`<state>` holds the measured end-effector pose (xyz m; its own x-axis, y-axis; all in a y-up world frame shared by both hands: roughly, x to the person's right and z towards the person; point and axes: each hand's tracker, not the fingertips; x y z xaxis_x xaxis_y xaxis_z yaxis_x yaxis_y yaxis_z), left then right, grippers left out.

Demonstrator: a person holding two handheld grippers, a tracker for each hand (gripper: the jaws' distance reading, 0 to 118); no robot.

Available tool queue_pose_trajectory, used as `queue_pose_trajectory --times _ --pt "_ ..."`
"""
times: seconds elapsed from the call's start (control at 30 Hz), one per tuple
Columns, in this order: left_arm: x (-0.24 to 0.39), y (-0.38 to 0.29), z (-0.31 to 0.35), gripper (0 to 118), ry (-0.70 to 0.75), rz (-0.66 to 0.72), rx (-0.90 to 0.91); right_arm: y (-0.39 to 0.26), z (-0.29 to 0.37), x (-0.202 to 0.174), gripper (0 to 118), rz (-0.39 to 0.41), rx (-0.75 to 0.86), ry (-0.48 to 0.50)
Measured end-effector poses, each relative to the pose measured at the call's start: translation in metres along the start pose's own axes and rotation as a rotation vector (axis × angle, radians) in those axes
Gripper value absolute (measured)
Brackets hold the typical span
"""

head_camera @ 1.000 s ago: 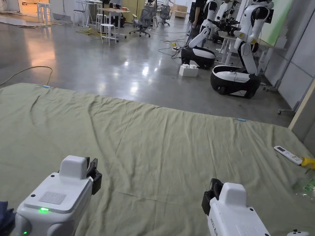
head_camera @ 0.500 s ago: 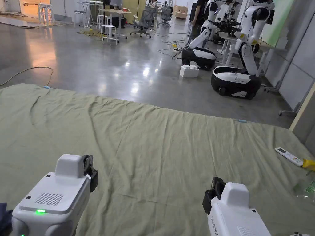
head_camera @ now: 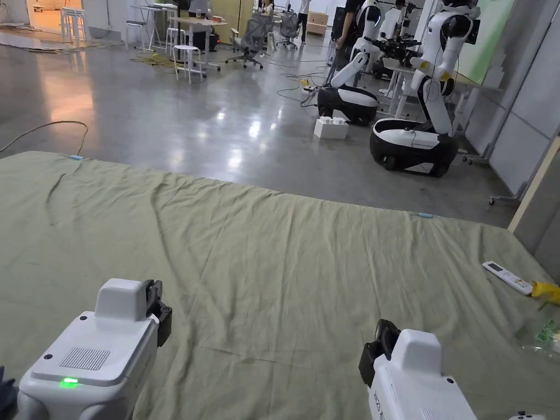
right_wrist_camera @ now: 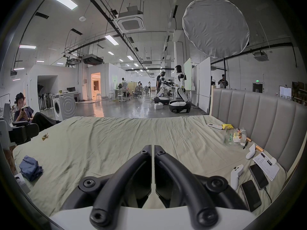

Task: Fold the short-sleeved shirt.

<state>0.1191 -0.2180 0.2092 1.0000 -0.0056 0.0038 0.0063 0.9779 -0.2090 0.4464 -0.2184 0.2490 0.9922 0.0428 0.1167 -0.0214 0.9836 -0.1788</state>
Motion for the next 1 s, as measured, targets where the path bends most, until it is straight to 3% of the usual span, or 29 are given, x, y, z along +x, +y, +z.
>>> queue_pose_trajectory --times 0.07,0.1,0.2,0.3,0.47,0.57,0.73,0.9,1.0 --pt "-0.001 0.000 0.000 6 -0.003 0.006 -0.005 -0.001 0.001 0.000 4 -0.004 0.004 0.000" --pt "-0.001 0.000 0.001 6 -0.005 0.009 -0.006 -0.002 0.002 -0.001 12 -0.006 0.004 -0.006" --pt "0.000 -0.001 0.000 11 0.006 -0.013 -0.019 -0.003 0.003 -0.003 56 0.005 0.007 -0.011" --pt "0.001 -0.001 0.001 41 0.008 -0.016 -0.023 -0.004 0.003 -0.003 66 0.002 0.008 -0.036" --pt "-0.004 -0.001 0.002 70 0.023 0.024 0.002 -0.005 0.000 -0.001 92 0.005 0.006 -0.064" --pt "-0.006 -0.001 0.001 74 0.029 0.024 0.005 -0.004 0.000 0.002 98 -0.007 0.009 -0.065" --pt "-0.007 -0.002 0.000 102 0.042 0.019 -0.001 -0.003 -0.001 0.004 113 -0.003 0.016 -0.051" --pt "-0.007 0.000 0.000 111 -0.008 -0.010 0.000 0.005 0.002 -0.006 115 0.152 0.067 -0.095" --pt "-0.004 0.004 0.002 114 -0.029 -0.022 0.018 0.006 0.002 -0.003 115 0.100 0.054 -0.066"
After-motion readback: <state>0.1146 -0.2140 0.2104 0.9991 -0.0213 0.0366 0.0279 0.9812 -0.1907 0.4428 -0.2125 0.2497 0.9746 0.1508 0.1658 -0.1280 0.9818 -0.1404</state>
